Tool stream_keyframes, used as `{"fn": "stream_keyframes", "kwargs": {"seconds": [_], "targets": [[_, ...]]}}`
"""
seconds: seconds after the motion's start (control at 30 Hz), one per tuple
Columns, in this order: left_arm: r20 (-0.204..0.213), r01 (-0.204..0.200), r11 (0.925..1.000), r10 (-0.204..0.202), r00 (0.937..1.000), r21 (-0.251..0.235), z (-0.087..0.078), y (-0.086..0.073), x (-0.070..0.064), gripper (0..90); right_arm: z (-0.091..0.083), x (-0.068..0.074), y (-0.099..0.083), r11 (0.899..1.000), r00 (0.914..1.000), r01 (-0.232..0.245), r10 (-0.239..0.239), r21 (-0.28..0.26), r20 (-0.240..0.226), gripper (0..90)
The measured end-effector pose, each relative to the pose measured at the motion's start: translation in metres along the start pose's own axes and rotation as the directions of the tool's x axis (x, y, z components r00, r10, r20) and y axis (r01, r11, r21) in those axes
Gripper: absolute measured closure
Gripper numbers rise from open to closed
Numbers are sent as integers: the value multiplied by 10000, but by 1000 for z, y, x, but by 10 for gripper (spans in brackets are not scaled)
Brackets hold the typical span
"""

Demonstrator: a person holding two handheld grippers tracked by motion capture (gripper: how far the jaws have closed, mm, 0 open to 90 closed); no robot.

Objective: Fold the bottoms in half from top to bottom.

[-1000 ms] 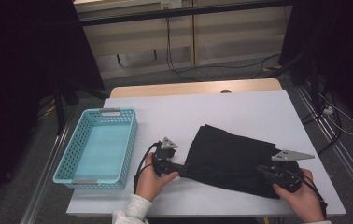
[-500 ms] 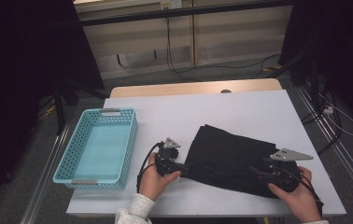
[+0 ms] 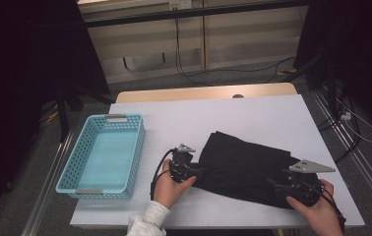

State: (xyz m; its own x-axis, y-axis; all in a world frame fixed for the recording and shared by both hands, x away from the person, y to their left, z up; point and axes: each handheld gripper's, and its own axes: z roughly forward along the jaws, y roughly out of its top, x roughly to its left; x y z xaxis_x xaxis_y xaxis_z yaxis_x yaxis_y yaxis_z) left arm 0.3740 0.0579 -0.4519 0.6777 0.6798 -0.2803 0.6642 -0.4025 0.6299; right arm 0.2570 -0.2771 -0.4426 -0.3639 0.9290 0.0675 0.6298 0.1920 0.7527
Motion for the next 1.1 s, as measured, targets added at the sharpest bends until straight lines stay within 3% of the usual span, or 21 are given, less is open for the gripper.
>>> {"fn": "stream_keyframes", "kwargs": {"seconds": [0.1,0.33,0.63,1.1], "targets": [[56,169,9998,-170,9998,117,1,1,1,694,-1,-1,-2,10000,10000,-42,42,19,66,348],[646,726,9963,-754,9951,459,2,3,4,839,-2,-1,-3,9999,9998,-150,150,21,140,318],[894,1313,9904,-1347,9868,426,-15,6,19,877,-1,-3,-3,9997,9996,-230,229,16,157,280],[714,1360,9894,-1394,9877,514,-25,2,31,883,7,1,-1,9996,9997,-254,254,86,-13,276]]}}
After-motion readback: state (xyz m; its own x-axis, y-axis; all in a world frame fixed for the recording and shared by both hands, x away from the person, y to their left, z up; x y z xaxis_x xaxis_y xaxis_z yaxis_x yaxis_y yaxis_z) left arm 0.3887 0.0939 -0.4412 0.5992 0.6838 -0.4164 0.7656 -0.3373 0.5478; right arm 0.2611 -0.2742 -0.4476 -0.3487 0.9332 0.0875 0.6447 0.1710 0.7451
